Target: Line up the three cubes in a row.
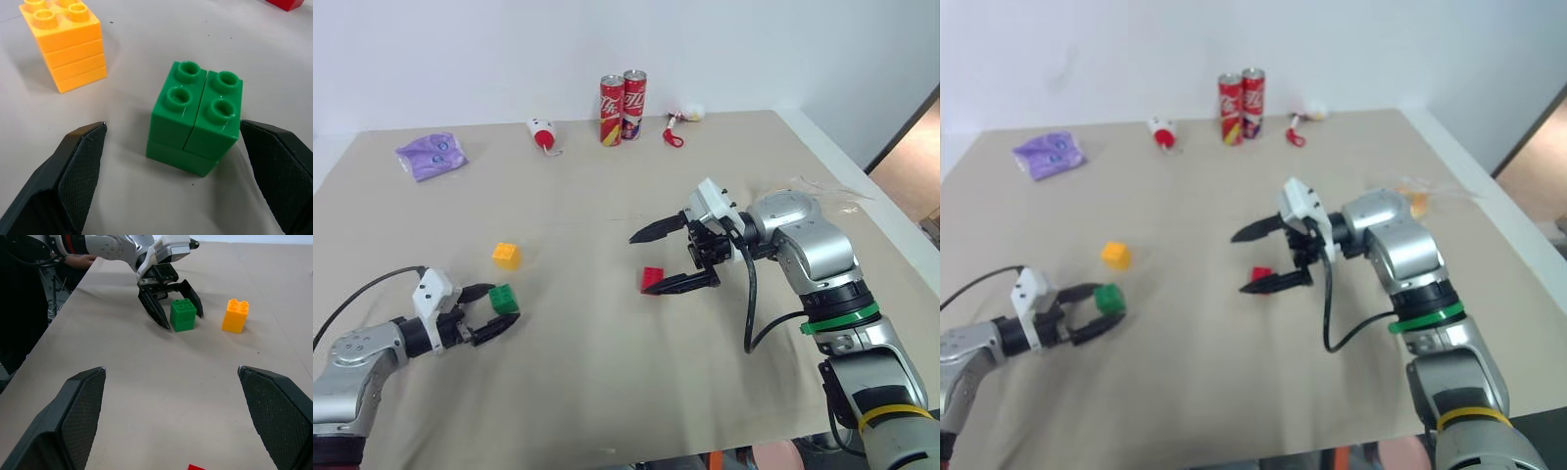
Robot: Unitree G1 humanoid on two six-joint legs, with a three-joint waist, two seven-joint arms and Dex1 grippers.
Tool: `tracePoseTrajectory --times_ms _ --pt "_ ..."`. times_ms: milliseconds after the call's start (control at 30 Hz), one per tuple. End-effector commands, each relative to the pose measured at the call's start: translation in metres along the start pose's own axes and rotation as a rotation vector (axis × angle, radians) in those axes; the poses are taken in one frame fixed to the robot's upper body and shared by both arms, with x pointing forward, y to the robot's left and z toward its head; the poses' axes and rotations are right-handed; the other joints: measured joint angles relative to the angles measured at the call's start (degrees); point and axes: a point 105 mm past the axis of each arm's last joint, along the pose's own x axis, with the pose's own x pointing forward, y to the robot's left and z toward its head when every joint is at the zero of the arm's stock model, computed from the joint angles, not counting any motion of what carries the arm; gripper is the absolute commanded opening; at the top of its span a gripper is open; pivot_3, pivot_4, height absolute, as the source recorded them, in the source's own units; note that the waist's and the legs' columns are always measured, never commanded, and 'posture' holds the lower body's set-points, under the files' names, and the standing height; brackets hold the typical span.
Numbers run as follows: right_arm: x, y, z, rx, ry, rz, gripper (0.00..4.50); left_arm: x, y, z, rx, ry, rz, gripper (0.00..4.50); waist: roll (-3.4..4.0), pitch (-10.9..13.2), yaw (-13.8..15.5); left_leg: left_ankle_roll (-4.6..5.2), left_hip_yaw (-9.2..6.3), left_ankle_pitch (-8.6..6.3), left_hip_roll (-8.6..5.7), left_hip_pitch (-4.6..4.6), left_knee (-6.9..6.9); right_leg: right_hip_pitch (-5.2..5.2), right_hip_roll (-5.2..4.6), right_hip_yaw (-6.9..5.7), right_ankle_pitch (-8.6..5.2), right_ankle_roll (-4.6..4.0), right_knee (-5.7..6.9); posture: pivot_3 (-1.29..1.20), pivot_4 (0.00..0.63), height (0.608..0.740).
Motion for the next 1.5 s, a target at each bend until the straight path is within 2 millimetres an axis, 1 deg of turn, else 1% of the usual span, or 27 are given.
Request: tracePoseTrajectory --times_ms 33,267,367,467,600,767,800,833,900,967,1000,1067,1167,1300,1400,1500 --pt "-0.007 -0.002 0.011 -0.063 -0.001 -0.019 4.49 0.001 -0.001 0.003 0.014 -0.007 -0.017 4.5 0.0 0.0 0.08 0.0 0.0 0.0 0.0 0.0 0.01 0.0 0.0 0.01 0.0 0.01 0.01 0.0 0.15 0.74" --pt "-0.008 -0.005 0.012 -0.07 -0.003 -0.024 4.49 -0.005 -0.003 0.006 0.008 -0.003 -0.041 4.5 0.0 0.0 0.08 0.0 0.01 0.0 0.01 0.0 0.0 -0.02 0.0 0.0 -0.02 -0.02 0.03 0.0 0.15 0.74" --pt "-0.007 -0.005 0.012 -0.074 -0.002 -0.021 4.49 -0.006 0.006 0.002 0.042 0.025 0.032 4.5 0.0 0.0 0.08 0.0 0.01 0.0 0.01 0.0 -0.01 -0.02 0.0 0.0 -0.02 -0.03 0.03 0.0 0.15 0.74" --pt "-0.007 -0.006 0.012 -0.075 -0.002 -0.02 4.49 -0.007 0.004 0.003 0.037 0.013 0.033 4.5 0.0 0.0 0.07 0.0 0.0 0.0 0.03 0.01 -0.01 -0.03 0.01 -0.01 -0.02 -0.03 0.05 0.0 0.15 0.74" --pt "-0.006 -0.006 0.011 -0.076 0.003 -0.019 4.49 -0.008 0.005 -0.003 0.048 0.067 0.053 4.5 0.0 0.0 0.07 0.0 0.01 0.0 0.04 0.04 0.0 -0.06 0.03 0.0 -0.05 -0.08 0.21 0.0 0.15 0.74" --pt "-0.006 -0.007 0.011 -0.076 0.004 -0.018 4.49 -0.009 0.002 -0.004 0.014 0.065 0.043 4.5 0.0 0.0 0.04 0.0 0.01 0.0 0.06 0.13 0.0 -0.09 0.09 0.01 -0.1 -0.17 0.38 0.0 0.15 0.74" --pt "-0.006 -0.007 0.012 -0.076 0.003 -0.018 4.5 -0.008 0.001 -0.003 0.007 0.059 0.034 3.93 0.0 0.0 0.02 0.0 0.01 0.0 0.06 0.14 0.0 -0.09 0.1 0.01 -0.11 -0.19 0.4 0.0 0.15 0.74" --pt "-0.006 -0.007 0.012 -0.076 0.002 -0.018 4.5 -0.008 0.0 -0.002 0.003 0.054 0.028 3.68 0.0 0.0 -0.02 0.0 0.01 0.0 0.08 0.15 0.0 -0.09 0.11 0.01 -0.12 -0.2 0.41 0.0 0.15 0.74" --pt "-0.006 -0.008 0.012 -0.076 0.002 -0.018 4.5 -0.008 0.0 -0.001 0.003 0.053 0.022 2.91 0.0 0.0 -0.04 0.0 0.01 0.0 0.08 0.16 -0.01 -0.09 0.12 0.01 -0.13 -0.21 0.42 0.0 0.15 0.74" --pt "-0.006 -0.008 0.012 -0.077 0.002 -0.019 4.5 -0.008 -0.001 0.0 0.0 0.05 0.012 2.33 0.0 0.0 -0.03 0.0 0.01 0.0 0.07 0.15 -0.01 -0.09 0.1 0.01 -0.14 -0.22 0.42 0.0 0.15 0.74" --pt "-0.006 -0.009 0.012 -0.078 0.002 -0.019 4.5 -0.008 -0.001 0.001 0.003 0.047 0.01 1.89 0.0 0.0 -0.03 0.0 0.01 0.0 0.06 0.14 -0.01 -0.09 0.09 0.01 -0.15 -0.21 0.42 0.0 0.15 0.74" --pt "-0.005 -0.009 0.013 -0.079 0.002 -0.02 4.5 -0.007 -0.001 0.003 0.003 0.041 0.004 1.3 0.0 0.0 -0.03 0.0 0.02 0.0 0.04 0.13 -0.01 -0.08 0.07 0.02 -0.18 -0.19 0.41 0.0 0.15 0.74" --pt "-0.005 -0.009 0.013 -0.082 0.001 -0.02 4.5 -0.006 0.0 0.006 0.008 0.032 -0.003 1.3 0.0 0.0 -0.02 0.0 0.01 0.0 0.03 0.12 -0.01 -0.09 0.06 0.02 -0.18 -0.18 0.41 0.0 0.15 0.74" --pt "-0.005 -0.01 0.014 -0.084 0.002 -0.021 4.5 0.002 0.002 0.016 0.04 0.011 -0.001 1.3 0.0 0.0 0.06 0.0 -0.02 0.0 0.04 0.12 0.0 -0.08 0.08 0.0 -0.18 -0.18 0.42 0.0 0.15 0.74" --pt "-0.007 -0.008 0.016 -0.085 0.002 -0.017 4.5 0.015 -0.008 0.033 0.064 -0.026 -0.075 1.3 0.0 0.0 0.14 0.0 -0.04 0.0 0.03 0.12 0.01 -0.08 0.09 0.0 -0.17 -0.17 0.43 0.0 0.15 0.74" --pt "-0.012 -0.004 0.017 -0.08 0.005 -0.01 4.5 0.03 -0.02 0.044 0.132 -0.035 -0.159 1.3 0.0 0.0 0.24 -0.01 -0.04 0.0 0.01 0.11 0.01 -0.07 0.09 0.01 -0.17 -0.17 0.43 0.0 0.15 0.74"
